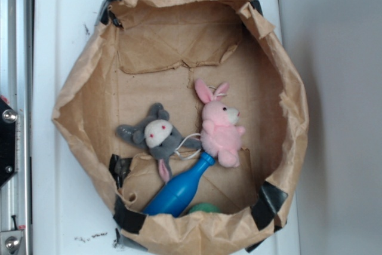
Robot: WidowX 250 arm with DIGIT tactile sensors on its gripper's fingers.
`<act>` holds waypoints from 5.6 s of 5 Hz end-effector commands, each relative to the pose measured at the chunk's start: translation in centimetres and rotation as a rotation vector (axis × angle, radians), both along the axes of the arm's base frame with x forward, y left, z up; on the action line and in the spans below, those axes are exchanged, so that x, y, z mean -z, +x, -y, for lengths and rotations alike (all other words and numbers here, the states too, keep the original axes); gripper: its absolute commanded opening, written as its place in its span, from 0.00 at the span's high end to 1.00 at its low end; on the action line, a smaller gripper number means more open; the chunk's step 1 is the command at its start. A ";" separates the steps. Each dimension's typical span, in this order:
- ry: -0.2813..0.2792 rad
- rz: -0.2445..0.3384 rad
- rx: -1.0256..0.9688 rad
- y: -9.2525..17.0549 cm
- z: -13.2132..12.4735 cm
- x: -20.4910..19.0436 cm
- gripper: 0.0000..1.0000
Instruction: Grab the green ball.
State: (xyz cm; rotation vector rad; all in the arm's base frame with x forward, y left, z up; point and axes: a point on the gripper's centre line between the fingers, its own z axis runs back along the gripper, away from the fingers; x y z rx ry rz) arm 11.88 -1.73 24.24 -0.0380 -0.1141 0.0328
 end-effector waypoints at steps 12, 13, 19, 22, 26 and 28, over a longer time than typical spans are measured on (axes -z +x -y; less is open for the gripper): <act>0.026 0.262 0.601 19.4 -0.5 11.1 0.00; 0.026 0.262 0.601 19.4 -0.5 11.1 0.00; 0.049 0.246 0.835 18.9 7.2 14.9 0.00; -0.268 0.415 0.744 18.2 -0.7 15.9 0.00; -0.371 0.521 0.914 18.9 3.7 11.5 0.00; -0.379 0.525 1.076 17.2 7.1 12.2 0.00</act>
